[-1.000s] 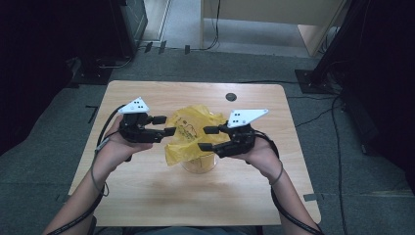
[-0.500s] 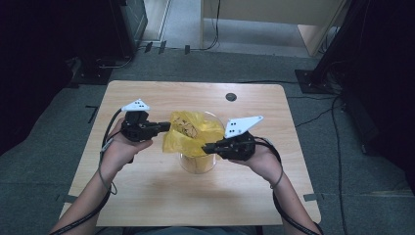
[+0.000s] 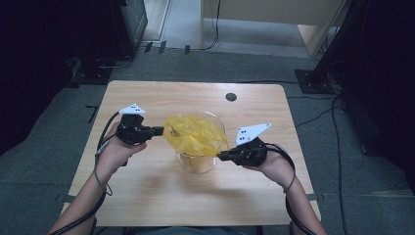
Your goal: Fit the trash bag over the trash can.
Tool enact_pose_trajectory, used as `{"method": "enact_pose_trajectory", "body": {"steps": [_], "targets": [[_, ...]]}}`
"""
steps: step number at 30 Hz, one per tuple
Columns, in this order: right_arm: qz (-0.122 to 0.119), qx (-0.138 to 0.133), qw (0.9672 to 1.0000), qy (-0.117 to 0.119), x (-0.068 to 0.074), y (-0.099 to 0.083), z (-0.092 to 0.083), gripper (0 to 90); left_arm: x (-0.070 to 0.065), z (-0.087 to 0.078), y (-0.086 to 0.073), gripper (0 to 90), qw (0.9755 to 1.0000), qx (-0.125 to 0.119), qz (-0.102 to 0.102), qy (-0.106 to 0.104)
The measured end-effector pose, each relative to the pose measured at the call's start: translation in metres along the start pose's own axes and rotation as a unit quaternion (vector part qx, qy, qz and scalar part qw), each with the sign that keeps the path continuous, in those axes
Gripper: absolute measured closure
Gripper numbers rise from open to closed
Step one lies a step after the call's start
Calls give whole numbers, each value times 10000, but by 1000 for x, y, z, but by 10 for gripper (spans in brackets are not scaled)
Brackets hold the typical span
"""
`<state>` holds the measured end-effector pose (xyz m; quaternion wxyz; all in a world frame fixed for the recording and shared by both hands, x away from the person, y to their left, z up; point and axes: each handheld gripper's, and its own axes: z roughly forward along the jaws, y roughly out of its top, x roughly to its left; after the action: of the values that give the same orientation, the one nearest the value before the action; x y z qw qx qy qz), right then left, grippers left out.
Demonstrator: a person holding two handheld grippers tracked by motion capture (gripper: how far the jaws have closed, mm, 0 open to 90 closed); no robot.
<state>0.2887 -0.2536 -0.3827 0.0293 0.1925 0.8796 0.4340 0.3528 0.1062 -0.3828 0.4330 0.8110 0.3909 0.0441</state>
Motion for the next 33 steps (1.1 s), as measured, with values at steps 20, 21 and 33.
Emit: {"method": "enact_pose_trajectory", "body": {"steps": [20, 21, 33], "targets": [[401, -1297, 9903, 283, -5, 12, -23, 695, -17, -24, 13, 610, 9970, -650, 175, -386], [415, -1448, 9884, 210, -4, 16, -21, 722, -23, -24, 14, 606, 9960, -669, 251, -544], [-176, -900, 9923, -833, 24, 16, 55, 257, -52, -4, -25, 434, 9888, -946, 1031, -527]]}}
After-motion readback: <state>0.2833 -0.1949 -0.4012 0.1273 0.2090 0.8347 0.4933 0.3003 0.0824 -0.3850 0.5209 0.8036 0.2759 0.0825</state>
